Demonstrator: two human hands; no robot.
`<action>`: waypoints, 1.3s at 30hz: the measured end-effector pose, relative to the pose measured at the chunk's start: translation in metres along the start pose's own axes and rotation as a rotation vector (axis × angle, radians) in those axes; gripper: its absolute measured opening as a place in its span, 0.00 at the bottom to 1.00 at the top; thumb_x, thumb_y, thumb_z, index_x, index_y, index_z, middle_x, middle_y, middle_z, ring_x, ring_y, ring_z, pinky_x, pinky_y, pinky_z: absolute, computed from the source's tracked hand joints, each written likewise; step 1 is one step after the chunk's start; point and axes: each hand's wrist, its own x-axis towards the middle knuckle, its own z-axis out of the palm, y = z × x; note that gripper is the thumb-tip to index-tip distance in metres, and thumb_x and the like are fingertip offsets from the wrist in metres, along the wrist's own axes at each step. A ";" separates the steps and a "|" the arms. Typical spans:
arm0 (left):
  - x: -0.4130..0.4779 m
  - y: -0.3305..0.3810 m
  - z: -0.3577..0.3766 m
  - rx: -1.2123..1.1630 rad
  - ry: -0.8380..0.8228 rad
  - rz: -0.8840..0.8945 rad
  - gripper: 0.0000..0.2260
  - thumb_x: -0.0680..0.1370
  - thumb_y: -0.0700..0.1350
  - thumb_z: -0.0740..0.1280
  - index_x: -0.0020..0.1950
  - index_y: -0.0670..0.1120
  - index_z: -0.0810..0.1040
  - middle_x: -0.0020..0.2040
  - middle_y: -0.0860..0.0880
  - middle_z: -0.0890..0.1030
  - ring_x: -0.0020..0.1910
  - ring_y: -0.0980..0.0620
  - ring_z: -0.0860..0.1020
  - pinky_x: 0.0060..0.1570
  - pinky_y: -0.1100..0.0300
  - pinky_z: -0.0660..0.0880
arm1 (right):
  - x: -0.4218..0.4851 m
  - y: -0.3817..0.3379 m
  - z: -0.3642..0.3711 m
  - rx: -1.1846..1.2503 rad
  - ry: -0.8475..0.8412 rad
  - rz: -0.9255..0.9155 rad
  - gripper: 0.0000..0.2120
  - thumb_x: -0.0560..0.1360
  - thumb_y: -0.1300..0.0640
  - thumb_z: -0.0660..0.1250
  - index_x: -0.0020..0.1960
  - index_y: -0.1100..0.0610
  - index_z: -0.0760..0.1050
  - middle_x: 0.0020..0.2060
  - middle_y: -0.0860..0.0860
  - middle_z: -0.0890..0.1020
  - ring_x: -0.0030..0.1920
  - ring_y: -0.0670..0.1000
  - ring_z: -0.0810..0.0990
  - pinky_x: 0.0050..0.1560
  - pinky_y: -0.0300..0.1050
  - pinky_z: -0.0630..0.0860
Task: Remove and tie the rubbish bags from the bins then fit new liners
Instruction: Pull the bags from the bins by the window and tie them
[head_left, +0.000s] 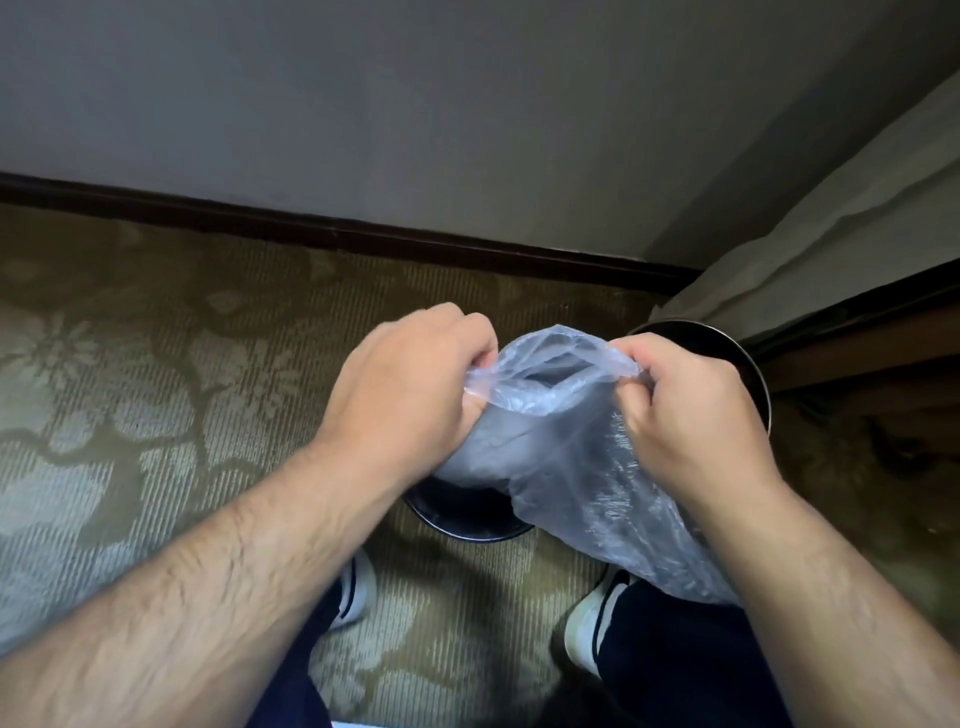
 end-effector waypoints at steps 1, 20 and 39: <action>0.000 0.002 -0.002 -0.009 -0.047 -0.018 0.04 0.74 0.49 0.67 0.45 0.53 0.74 0.41 0.55 0.75 0.43 0.49 0.74 0.41 0.57 0.64 | 0.000 0.000 0.000 -0.001 -0.014 0.004 0.13 0.78 0.59 0.60 0.55 0.45 0.80 0.39 0.45 0.81 0.40 0.51 0.78 0.42 0.50 0.77; 0.000 -0.044 -0.007 -0.006 -0.345 -0.439 0.14 0.78 0.45 0.59 0.56 0.61 0.77 0.49 0.54 0.83 0.48 0.47 0.79 0.48 0.51 0.78 | 0.007 0.002 -0.003 -0.414 -0.268 0.238 0.06 0.79 0.60 0.60 0.45 0.51 0.71 0.38 0.52 0.77 0.34 0.50 0.72 0.29 0.41 0.63; 0.010 -0.028 -0.017 -1.098 -0.433 -0.619 0.12 0.77 0.37 0.69 0.59 0.48 0.81 0.39 0.56 0.84 0.43 0.59 0.82 0.48 0.59 0.75 | 0.024 0.029 0.002 0.832 -0.236 0.421 0.14 0.79 0.63 0.60 0.52 0.56 0.84 0.46 0.58 0.87 0.43 0.57 0.85 0.46 0.53 0.78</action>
